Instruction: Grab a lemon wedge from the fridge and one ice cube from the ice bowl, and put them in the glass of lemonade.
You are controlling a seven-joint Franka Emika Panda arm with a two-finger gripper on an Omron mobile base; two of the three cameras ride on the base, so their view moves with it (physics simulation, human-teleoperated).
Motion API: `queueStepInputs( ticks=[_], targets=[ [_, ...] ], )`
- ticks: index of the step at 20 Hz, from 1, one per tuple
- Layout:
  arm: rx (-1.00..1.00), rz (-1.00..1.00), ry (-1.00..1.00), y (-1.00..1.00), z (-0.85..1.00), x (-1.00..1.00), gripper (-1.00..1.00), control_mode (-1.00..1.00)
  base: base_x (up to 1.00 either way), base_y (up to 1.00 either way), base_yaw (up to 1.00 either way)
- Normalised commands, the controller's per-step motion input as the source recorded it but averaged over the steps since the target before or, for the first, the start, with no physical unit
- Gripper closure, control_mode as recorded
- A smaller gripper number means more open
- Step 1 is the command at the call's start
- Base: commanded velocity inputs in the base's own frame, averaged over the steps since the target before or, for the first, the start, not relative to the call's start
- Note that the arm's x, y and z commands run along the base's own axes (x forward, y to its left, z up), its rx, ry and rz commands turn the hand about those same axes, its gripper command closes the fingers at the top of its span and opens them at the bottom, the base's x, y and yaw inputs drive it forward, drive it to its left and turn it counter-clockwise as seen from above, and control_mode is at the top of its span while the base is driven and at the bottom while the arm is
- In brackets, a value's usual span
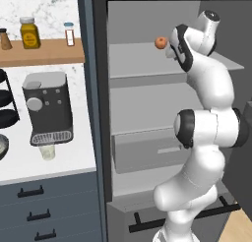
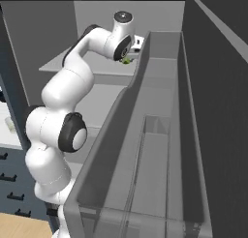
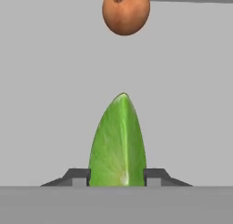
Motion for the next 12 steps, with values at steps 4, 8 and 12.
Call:
queueStepInputs(
  ticks=[4,8,12],
  targets=[
    [0.00,0.01,-0.02,0.28,-0.01,-1.00,1.00,-1.00,0.00,0.00,0.00],
    [-0.04,0.02,0.02,0.43,0.00,-1.00,1.00,-1.00,0.00,0.00,0.00],
    [-0.06,0.00,0.11,0.43,-0.09,-1.00,1.00,-1.00,0.00,0.00,0.00]
  ],
)
